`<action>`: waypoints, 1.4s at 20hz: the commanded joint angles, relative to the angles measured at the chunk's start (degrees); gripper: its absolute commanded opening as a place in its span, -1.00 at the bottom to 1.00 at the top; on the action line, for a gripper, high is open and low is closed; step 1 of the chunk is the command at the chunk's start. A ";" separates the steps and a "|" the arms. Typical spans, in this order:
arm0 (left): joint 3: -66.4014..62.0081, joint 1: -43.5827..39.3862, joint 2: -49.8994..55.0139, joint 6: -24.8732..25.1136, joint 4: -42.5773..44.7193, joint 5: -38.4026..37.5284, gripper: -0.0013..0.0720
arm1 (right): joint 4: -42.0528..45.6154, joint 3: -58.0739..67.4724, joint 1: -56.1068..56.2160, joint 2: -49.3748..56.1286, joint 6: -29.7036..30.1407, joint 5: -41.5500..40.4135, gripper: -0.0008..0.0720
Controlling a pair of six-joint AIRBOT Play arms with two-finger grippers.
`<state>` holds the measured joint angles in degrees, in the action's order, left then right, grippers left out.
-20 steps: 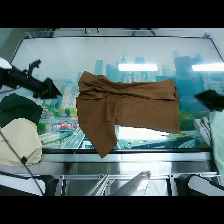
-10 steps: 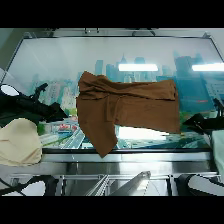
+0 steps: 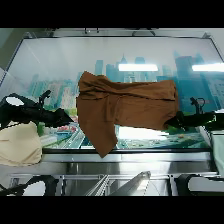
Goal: Fold the shirts.
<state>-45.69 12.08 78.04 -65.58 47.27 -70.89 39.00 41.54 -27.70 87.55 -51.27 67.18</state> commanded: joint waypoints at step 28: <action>-20.52 17.81 -19.08 11.15 -79.32 -35.54 -0.91 | -63.91 9.97 -19.21 -42.53 2.49 17.00 -0.92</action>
<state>-60.82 23.73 68.18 -56.47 -2.42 -98.76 -1.89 47.22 -45.12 54.65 -51.51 84.07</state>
